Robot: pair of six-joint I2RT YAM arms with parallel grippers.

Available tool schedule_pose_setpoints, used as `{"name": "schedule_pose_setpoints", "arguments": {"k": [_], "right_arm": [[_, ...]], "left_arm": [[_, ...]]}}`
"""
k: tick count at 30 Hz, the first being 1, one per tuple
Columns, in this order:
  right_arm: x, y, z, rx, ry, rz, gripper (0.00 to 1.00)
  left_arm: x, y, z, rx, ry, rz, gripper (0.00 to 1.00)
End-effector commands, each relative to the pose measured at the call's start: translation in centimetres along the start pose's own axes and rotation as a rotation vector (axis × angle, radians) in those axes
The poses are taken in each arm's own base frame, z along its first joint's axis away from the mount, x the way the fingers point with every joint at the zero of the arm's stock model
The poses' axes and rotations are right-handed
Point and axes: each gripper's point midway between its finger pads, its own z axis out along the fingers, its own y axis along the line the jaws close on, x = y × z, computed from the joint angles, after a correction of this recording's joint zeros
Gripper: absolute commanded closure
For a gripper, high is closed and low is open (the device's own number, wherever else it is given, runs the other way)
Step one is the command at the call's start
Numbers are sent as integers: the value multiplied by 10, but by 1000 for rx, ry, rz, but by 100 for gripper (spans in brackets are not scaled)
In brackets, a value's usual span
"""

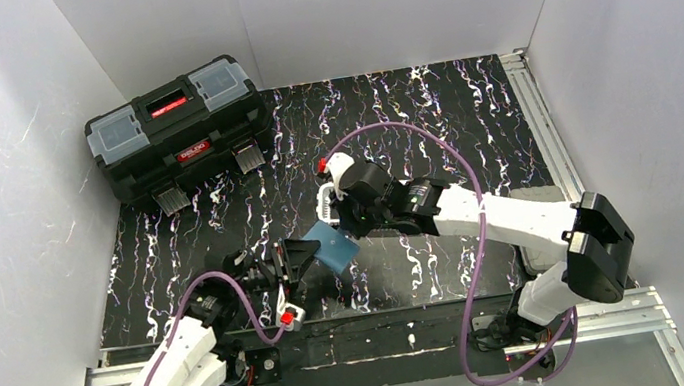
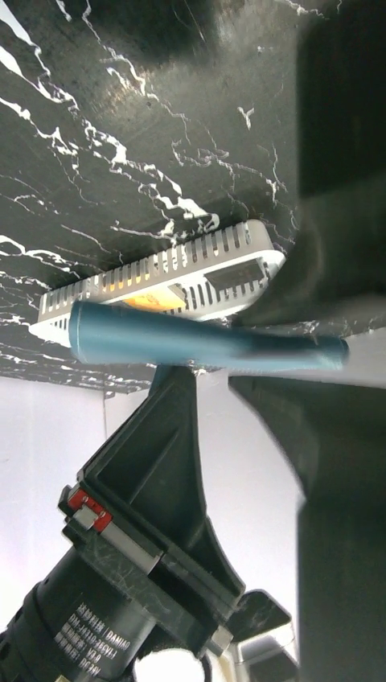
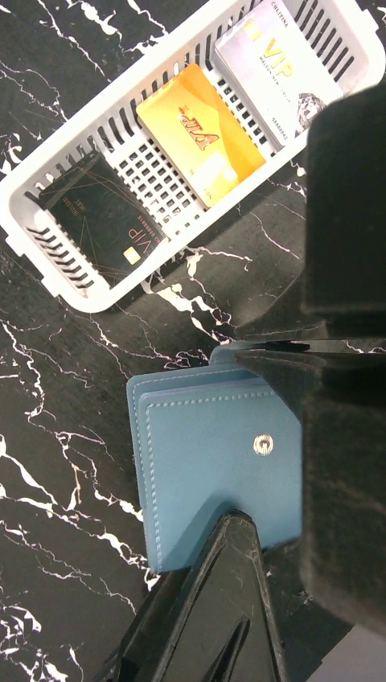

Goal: Put the credit cards into the card holder
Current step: Open the card holder.

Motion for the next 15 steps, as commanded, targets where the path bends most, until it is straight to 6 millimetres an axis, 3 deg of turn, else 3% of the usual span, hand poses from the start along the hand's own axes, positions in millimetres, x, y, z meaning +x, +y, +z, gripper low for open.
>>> {"name": "schedule_pose_setpoints", "arguments": {"k": [1,7,11,15], "right_arm": [[-17,-5,-18,26,-57,9,99],[5,-7,-25,25,2,24,99],[15,-9,-27,36,50,38,99],[17,-5,-27,23,80,51,99]], "left_arm": [[-10,-20,5,20,-53,-3,63],[-7,-43,8,63,-45,-40,34],[7,-49,5,83,29,-111,4],[11,-49,-5,72,108,-208,2]]}}
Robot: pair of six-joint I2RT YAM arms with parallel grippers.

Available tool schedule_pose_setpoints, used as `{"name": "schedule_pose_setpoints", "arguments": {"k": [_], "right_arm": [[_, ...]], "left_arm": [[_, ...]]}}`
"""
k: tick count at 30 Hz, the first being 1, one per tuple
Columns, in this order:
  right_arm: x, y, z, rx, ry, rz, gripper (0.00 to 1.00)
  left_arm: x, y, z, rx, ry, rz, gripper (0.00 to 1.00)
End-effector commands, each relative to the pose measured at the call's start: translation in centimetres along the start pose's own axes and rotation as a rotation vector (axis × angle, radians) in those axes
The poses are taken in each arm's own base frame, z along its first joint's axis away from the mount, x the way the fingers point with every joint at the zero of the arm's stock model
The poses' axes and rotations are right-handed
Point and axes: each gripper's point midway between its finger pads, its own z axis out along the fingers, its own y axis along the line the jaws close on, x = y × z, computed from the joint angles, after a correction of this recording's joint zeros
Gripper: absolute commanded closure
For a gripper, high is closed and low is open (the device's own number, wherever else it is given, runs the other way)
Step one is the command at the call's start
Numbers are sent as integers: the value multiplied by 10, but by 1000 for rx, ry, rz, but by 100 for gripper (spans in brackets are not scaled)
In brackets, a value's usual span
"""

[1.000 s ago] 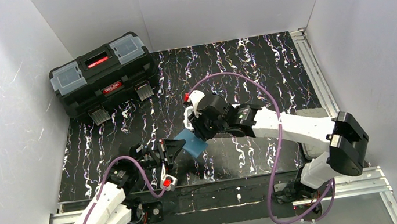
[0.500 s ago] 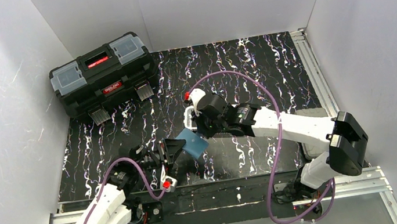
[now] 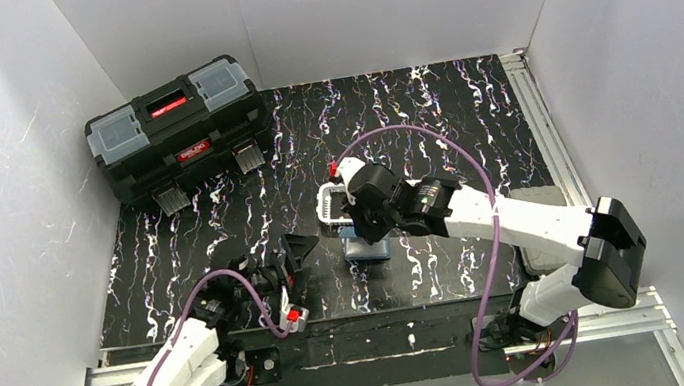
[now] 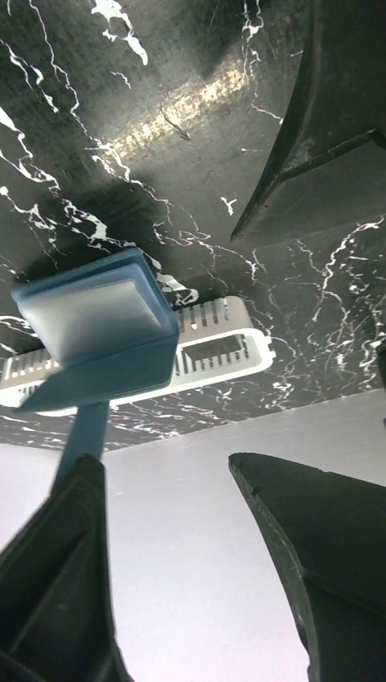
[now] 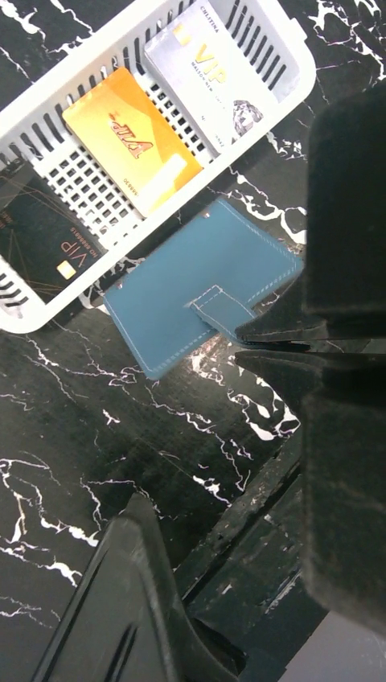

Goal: Put the credit cards into the card holder
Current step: Open the card holder.

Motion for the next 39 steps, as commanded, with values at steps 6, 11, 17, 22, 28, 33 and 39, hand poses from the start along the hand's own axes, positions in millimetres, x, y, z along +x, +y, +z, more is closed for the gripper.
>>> {"name": "schedule_pose_setpoints", "arguments": {"k": [6,11,17,22,28,33,39], "right_arm": [[-8,11,-6,-38,33,15,99],[-3,20,2,-78,61,25,99],[0,31,13,-124,90,53,99],[-7,44,12,-201,121,78,99],[-17,47,4,-301,140,134,99],[-29,62,-18,-471,124,173,99],[-8,56,-4,-555,236,297,99]], "left_arm": [[-8,-6,-17,-20,58,-183,2],[-19,-4,-19,-17,21,-188,2],[-30,-21,-13,56,-56,-133,2],[-35,-24,-6,92,-128,-84,2],[-22,-8,1,76,-107,-216,10],[-2,15,-5,-2,10,-392,14],[-22,-5,-16,35,-8,-372,12]]}}
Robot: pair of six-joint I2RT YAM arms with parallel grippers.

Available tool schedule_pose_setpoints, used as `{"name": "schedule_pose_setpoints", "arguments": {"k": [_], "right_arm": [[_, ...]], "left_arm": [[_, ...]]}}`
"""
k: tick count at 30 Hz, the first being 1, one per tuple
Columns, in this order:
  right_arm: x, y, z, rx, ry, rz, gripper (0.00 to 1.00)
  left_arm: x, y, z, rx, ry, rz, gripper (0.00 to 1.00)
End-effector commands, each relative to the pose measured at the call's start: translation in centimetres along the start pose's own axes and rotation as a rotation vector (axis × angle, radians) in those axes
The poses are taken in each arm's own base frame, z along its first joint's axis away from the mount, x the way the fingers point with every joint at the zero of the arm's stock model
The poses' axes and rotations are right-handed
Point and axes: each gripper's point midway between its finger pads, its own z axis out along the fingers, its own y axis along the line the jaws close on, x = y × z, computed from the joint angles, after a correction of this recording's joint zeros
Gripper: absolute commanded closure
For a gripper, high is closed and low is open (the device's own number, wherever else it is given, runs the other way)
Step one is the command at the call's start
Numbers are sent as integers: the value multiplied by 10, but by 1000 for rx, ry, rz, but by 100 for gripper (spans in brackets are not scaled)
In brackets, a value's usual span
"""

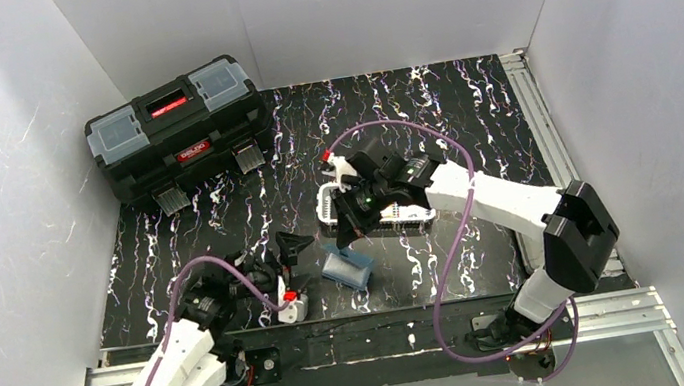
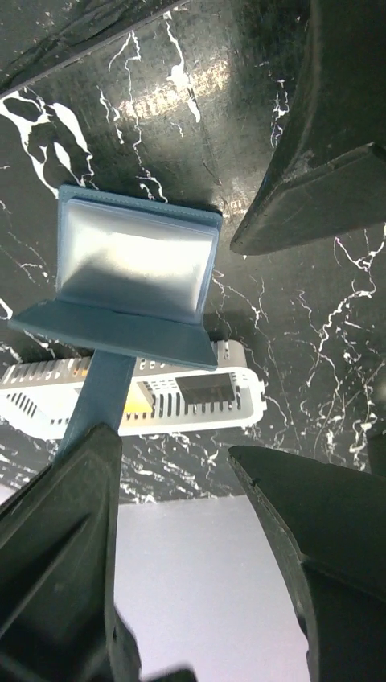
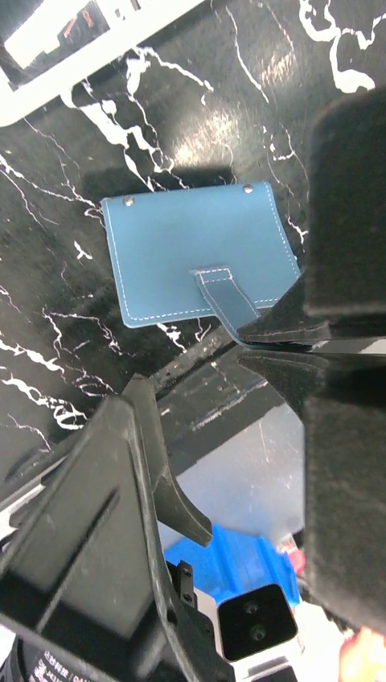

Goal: Put the credit cards into the card holder
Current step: Open the card holder.

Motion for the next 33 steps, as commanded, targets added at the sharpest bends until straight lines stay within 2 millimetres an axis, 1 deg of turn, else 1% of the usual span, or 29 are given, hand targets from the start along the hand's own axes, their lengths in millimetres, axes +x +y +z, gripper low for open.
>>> {"name": "schedule_pose_setpoints", "arguments": {"k": [1,3,5,8,10,13,16,20,22,23,25,27,31,33], "right_arm": [[5,6,2,-134,46,90,99],[13,-8,9,-108,64,127,99],[21,-25,14,-53,77,152,99],[35,-50,15,28,92,188,99],[49,-67,16,87,115,219,99],[63,-86,16,158,120,258,99],[72,-97,13,210,123,273,99],[77,-105,11,258,130,283,99],[81,-110,11,277,152,301,99],[82,-109,12,270,159,305,99],[78,-98,13,211,166,295,99],[64,-80,10,129,136,261,99],[32,-45,-4,16,96,180,99],[19,-25,-10,-45,80,149,99]], "left_arm": [[-14,-20,-6,30,-39,-17,12],[-15,-26,-5,37,-55,11,11],[-16,-27,-4,47,-63,13,12],[-15,-23,-1,64,-71,17,12],[-15,-21,1,73,-80,25,13],[-15,-20,4,88,-96,34,15],[-15,-21,7,97,-108,37,16],[-16,-22,8,105,-122,45,18],[-16,-20,9,104,-125,39,19],[-16,-18,10,102,-123,37,20],[-15,-14,11,98,-119,30,20],[-14,-11,12,90,-116,23,20],[-15,-7,11,69,-106,-10,19],[-16,-7,10,61,-104,-19,14]]}}
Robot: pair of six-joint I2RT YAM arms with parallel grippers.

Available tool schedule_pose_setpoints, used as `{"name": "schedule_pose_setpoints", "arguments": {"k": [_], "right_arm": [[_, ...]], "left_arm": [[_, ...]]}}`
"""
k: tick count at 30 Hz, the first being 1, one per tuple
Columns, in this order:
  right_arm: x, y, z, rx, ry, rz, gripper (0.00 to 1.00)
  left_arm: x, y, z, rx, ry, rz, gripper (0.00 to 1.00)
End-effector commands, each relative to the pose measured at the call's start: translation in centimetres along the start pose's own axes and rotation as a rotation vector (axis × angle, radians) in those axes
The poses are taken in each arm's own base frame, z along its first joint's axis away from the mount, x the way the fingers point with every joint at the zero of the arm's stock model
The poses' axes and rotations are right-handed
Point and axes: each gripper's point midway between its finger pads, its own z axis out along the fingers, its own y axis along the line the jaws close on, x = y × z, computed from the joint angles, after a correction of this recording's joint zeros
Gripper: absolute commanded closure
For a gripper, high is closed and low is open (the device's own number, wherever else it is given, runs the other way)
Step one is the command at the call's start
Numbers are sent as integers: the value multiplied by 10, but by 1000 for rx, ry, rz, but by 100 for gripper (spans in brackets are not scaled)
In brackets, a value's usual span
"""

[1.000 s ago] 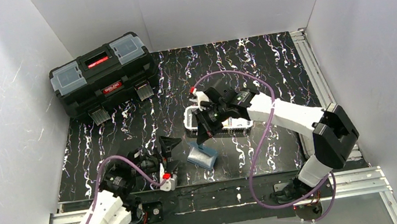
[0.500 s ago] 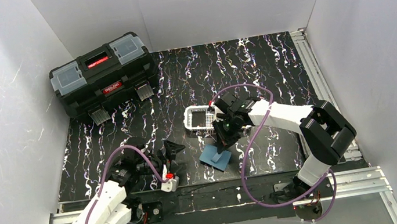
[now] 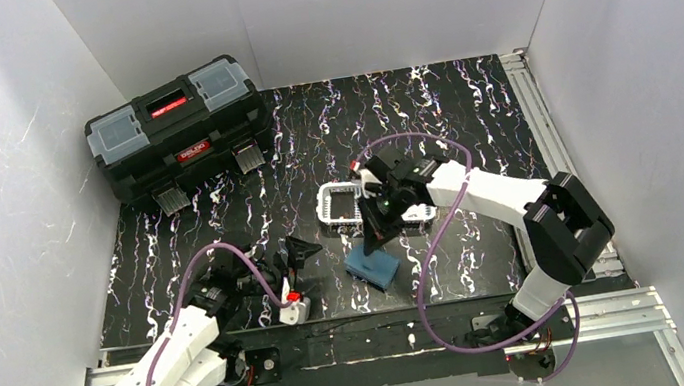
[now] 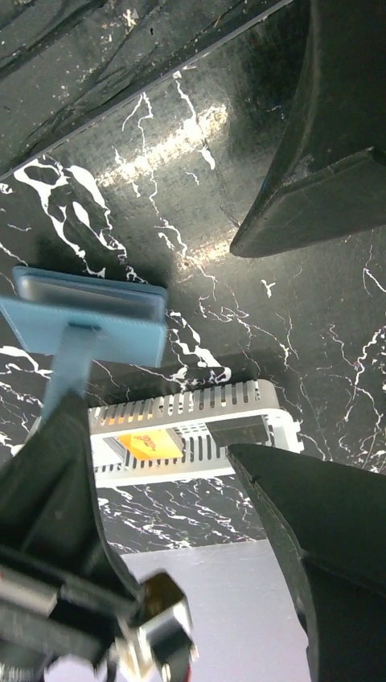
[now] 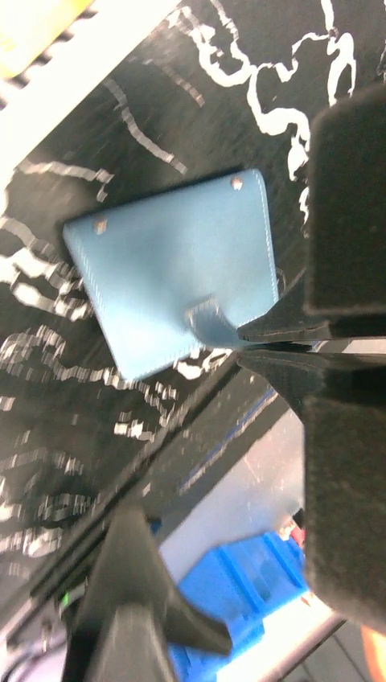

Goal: Put the credit cards into the card holder
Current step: Open the card holder.

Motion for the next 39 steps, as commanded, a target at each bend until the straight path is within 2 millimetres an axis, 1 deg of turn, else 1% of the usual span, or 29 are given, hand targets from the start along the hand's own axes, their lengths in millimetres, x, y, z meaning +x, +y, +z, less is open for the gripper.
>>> {"name": "schedule_pose_setpoints", "arguments": {"k": [1,3,5,9,12,14,16,21,23,25,26,28,29,30,32,35,37,39], "right_arm": [[-27,72,-41,-209,-76,-150,99],[-30,91,-50,-257,-83,-185,99],[-30,107,-58,-307,-80,-220,99],[-24,122,-65,-348,-62,-260,99],[-20,129,-69,-380,-57,-283,99],[-19,132,-72,-398,-56,-297,99],[-17,134,-74,-407,-54,-306,99],[-15,141,-79,-446,-52,-328,99],[-15,144,-80,-460,-47,-338,99],[-14,149,-81,-472,-44,-358,99],[-14,151,-81,-475,-39,-367,99],[-13,155,-83,-475,-32,-386,99],[-12,157,-83,-477,-29,-397,99],[-12,159,-84,-478,-28,-406,99],[-12,162,-86,-484,-31,-422,99],[-13,168,-91,-491,-39,-443,99],[-12,170,-92,-494,-43,-458,99],[-12,172,-94,-496,-48,-467,99]], "left_arm": [[-13,15,-3,-43,-33,-11,13],[-13,15,-4,-54,-31,-22,11],[-13,20,-5,-75,-25,-49,10],[-11,32,-8,-111,-4,-123,6],[-10,31,-9,-112,7,-149,2],[-10,28,-10,-100,14,-165,2],[-12,18,-11,-65,16,-182,2],[-23,-4,-13,-3,-17,-160,2],[-25,-6,-14,1,-27,-172,2],[-24,-2,-13,-12,-22,-223,2],[-23,5,-14,-33,-12,-267,2],[-17,26,-15,-98,22,-382,2],[-16,35,-16,-119,30,-470,2],[-18,42,-17,-120,31,-512,2],[-28,46,-17,-89,5,-609,2],[-44,45,-17,-38,-48,-712,3],[-49,46,-17,-28,-64,-757,6],[-53,46,-17,-18,-76,-785,11]]}}
